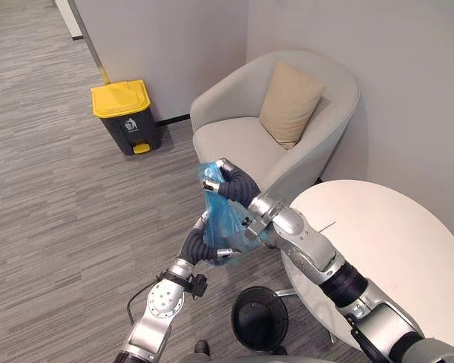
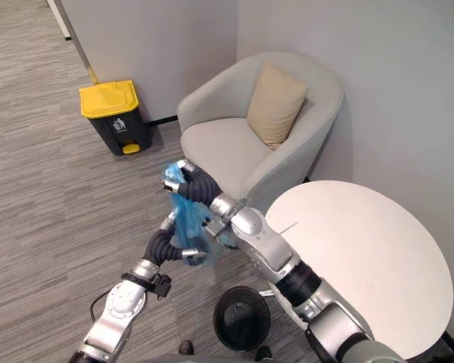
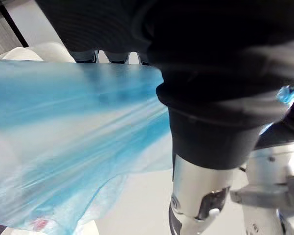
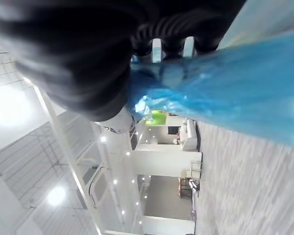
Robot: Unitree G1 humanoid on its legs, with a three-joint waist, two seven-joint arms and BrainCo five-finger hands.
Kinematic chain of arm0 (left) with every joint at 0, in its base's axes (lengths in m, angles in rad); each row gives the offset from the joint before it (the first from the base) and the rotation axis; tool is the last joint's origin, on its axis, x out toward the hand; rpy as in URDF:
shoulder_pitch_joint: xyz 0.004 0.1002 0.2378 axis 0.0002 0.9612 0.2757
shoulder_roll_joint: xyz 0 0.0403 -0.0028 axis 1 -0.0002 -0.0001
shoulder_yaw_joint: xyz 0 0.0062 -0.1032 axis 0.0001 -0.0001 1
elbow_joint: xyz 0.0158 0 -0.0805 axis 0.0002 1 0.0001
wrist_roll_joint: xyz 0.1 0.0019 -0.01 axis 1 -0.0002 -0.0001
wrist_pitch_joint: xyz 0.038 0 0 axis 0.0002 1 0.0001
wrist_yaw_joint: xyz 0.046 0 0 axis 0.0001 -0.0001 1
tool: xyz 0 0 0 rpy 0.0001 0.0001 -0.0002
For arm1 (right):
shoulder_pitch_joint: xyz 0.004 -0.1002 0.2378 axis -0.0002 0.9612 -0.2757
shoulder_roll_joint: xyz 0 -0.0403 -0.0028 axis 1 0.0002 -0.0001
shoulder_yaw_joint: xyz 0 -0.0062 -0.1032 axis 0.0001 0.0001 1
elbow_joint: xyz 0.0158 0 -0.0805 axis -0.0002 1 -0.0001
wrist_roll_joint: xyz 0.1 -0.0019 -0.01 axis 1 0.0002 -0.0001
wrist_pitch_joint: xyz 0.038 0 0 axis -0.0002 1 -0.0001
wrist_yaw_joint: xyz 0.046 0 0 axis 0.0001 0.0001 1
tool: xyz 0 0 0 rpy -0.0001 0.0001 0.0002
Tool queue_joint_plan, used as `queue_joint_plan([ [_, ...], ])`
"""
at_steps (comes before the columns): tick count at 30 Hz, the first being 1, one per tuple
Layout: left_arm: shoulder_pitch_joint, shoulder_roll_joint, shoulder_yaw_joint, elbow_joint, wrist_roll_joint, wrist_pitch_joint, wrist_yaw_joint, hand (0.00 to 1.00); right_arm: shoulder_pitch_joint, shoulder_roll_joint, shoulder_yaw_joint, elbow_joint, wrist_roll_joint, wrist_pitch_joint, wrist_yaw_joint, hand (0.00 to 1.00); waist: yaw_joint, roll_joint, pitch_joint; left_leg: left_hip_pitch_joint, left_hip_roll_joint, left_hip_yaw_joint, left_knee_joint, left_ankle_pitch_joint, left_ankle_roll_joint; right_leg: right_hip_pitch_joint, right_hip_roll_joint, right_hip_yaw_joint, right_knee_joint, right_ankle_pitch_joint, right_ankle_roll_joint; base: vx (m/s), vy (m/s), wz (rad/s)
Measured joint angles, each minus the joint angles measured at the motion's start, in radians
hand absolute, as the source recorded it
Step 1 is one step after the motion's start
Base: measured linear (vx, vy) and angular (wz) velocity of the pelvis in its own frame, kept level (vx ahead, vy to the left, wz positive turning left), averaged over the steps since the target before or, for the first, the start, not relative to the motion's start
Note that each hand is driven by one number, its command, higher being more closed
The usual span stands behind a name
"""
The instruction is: Gather rubbish on tea table into small bin, then transfer packed bag to large trash can.
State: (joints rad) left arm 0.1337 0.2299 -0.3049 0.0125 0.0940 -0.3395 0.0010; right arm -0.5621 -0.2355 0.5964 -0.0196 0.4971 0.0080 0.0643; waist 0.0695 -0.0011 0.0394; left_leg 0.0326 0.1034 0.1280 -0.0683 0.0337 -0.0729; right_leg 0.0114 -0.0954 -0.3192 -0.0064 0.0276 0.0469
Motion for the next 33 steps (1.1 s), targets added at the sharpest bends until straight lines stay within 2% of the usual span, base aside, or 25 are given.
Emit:
queue_joint_plan([
  [6, 0.0, -0.001, -0.015, 0.086, 0.018, 0.003, 0.026, 0.0, -0.034, 0.0, 0.001, 0.0, 0.012, -0.002, -0.04, 1.0, 0.0, -0.001, -0.002, 0.002, 0.002, 0.008, -0.001, 0.0, 0.0, 0.001, 0.005, 0.018, -0.013, 0.007, -0.002, 0.0, 0.004, -0.04],
  [12, -0.002, -0.001, -0.019, 0.155, 0.041, 0.001, 0.041, 0.0, -0.034, -0.033, 0.001, 0.005, 0.031, -0.002, -0.041, 1.0, -0.001, -0.001, -0.002, -0.005, 0.003, 0.008, 0.004, 0.0, 0.0, 0.003, 0.009, 0.02, -0.024, 0.014, -0.001, 0.0, 0.0, 0.0],
  [20, -0.005, -0.001, -0.039, 0.196, 0.164, 0.014, 0.099, 0.0, -0.099, -0.043, 0.009, 0.052, 0.093, -0.002, -0.037, 1.0, 0.001, -0.004, -0.004, -0.006, 0.006, 0.008, 0.008, 0.0, 0.0, 0.004, 0.011, 0.022, -0.024, 0.016, -0.003, 0.0, 0.0, 0.0],
  [25, -0.011, -0.015, -0.037, 0.196, 0.225, 0.061, 0.132, 0.0, -0.109, -0.021, 0.065, 0.047, 0.122, -0.003, -0.034, 1.0, 0.002, -0.012, -0.009, -0.003, 0.009, 0.01, 0.004, 0.0, 0.0, 0.004, 0.014, 0.025, -0.025, 0.016, -0.003, 0.0, 0.0, 0.0],
  [33, -0.047, -0.101, -0.003, 0.115, 0.295, 0.148, 0.154, 0.0, -0.108, 0.064, 0.133, -0.016, 0.162, -0.001, -0.032, 1.0, 0.001, -0.014, -0.01, 0.013, 0.007, 0.014, -0.012, 0.0, -0.001, 0.012, 0.014, 0.028, -0.029, 0.016, -0.003, 0.0, 0.0, 0.0],
])
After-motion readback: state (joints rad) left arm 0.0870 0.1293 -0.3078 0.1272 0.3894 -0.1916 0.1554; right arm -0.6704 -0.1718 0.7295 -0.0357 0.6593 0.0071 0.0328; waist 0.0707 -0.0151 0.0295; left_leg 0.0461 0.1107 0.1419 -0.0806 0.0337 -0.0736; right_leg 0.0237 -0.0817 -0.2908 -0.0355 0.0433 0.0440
